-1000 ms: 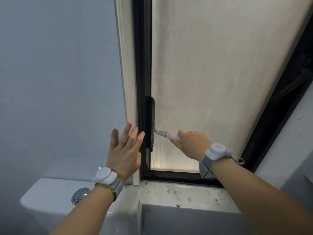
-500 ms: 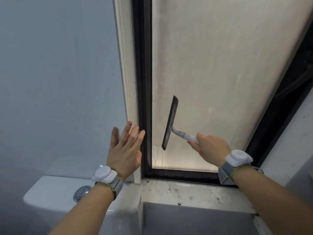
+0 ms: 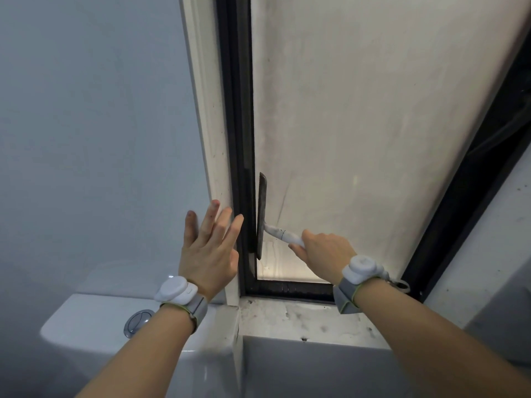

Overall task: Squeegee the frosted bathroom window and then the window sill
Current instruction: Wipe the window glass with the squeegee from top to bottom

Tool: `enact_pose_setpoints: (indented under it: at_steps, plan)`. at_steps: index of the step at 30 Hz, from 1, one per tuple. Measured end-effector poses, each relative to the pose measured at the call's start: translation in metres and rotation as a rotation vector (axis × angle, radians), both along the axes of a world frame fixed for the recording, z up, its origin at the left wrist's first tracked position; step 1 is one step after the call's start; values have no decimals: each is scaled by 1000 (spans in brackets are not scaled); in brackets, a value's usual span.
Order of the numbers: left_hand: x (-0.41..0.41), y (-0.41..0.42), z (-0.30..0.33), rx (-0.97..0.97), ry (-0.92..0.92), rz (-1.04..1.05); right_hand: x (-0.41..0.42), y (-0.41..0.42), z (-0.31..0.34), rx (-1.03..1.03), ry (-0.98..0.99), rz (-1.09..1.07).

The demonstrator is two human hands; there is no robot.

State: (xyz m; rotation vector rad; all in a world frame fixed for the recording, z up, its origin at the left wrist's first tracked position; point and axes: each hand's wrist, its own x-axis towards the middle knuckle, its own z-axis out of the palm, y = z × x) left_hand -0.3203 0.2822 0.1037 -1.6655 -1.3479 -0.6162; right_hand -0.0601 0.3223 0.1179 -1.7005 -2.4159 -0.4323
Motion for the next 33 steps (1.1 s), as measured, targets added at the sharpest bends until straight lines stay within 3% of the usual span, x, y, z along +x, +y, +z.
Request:
enact_pose_setpoints:
  at_steps: [11, 23, 28, 33]
  plan:
    - [-3, 5, -4, 21, -5, -12, 20, 6, 18, 12, -46, 30]
    - [-2, 1, -2, -6, -8, -10, 104, -15, -1, -50, 156, -166]
    - [1, -1, -2, 0, -33, -13, 91, -29, -9, -65, 218, -150]
    - [1, -2, -1, -24, -25, -12, 48, -28, -5, -29, 136, -81]
